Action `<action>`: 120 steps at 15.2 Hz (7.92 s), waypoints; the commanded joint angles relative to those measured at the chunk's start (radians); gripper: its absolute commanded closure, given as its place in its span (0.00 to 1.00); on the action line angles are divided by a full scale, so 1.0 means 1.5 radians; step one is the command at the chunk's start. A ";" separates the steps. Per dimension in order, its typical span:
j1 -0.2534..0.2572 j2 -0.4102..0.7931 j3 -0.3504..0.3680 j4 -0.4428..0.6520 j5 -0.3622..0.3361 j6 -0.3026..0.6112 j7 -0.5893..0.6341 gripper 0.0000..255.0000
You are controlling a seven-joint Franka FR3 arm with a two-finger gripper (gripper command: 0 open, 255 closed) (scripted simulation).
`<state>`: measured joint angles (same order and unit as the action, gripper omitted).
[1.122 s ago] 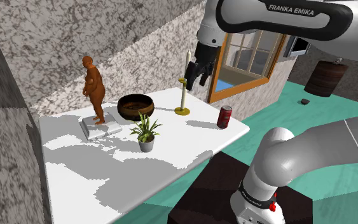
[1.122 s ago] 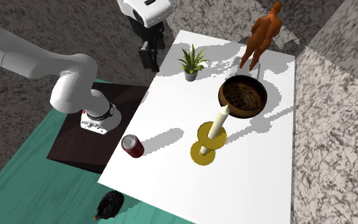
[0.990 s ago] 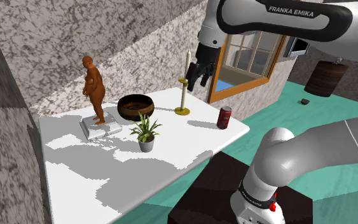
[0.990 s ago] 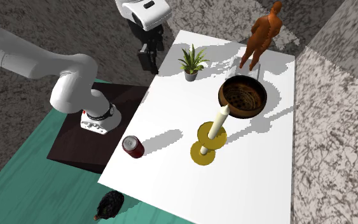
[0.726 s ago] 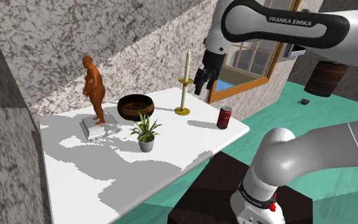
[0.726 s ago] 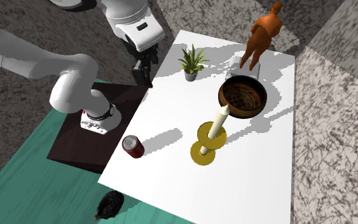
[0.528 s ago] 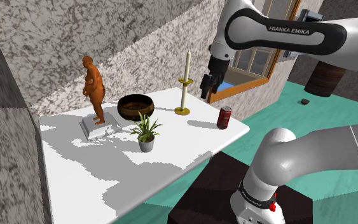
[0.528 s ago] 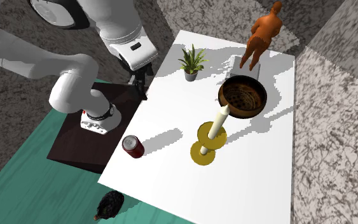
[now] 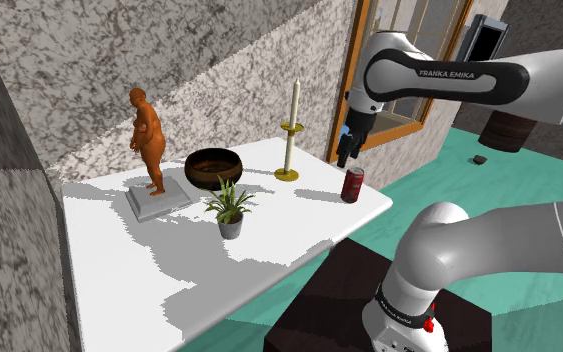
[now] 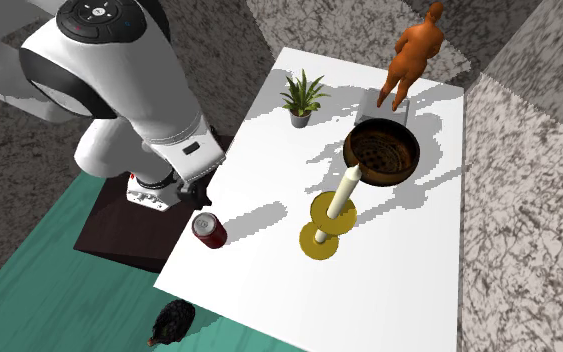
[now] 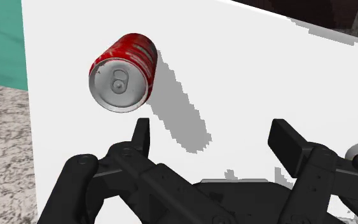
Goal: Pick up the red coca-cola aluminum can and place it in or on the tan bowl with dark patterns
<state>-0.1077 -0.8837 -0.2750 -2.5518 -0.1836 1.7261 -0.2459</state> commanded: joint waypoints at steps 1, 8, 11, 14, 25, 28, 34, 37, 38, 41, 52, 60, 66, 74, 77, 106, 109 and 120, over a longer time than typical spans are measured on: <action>-0.014 0.007 -0.032 -0.010 -0.028 0.013 -0.033 0.00; -0.046 0.030 -0.104 -0.044 -0.091 0.065 -0.098 0.00; -0.048 0.034 -0.113 -0.067 -0.098 0.092 -0.096 0.00; -0.050 0.039 -0.120 -0.087 -0.105 0.117 -0.095 0.00; -0.050 0.039 -0.120 -0.087 -0.105 0.117 -0.095 1.00; -0.050 0.039 -0.120 -0.087 -0.105 0.117 -0.095 1.00; -0.048 0.034 -0.111 -0.064 -0.097 0.089 -0.096 1.00; -0.045 0.030 -0.103 -0.040 -0.090 0.061 -0.097 1.00; -0.044 0.029 -0.100 -0.032 -0.087 0.052 -0.098 1.00; -0.041 0.028 -0.093 -0.006 -0.080 0.025 -0.099 1.00; -0.031 0.038 -0.069 0.095 -0.058 -0.067 -0.104 1.00; -0.023 0.055 -0.056 0.176 -0.044 -0.130 -0.108 1.00; -0.007 0.092 -0.034 0.223 -0.020 -0.145 -0.085 1.00; 0.042 0.221 0.028 0.305 0.044 -0.108 0.002 1.00; 0.059 0.276 0.047 0.349 0.064 -0.099 0.031 1.00; 0.151 0.838 0.143 0.978 0.138 -0.172 0.209 1.00; 0.152 0.822 0.143 0.927 0.137 -0.136 0.209 1.00; 0.155 0.793 0.143 0.791 0.135 -0.030 0.210 1.00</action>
<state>0.1251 0.3042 -0.0597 -1.3576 0.0190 1.6715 0.0693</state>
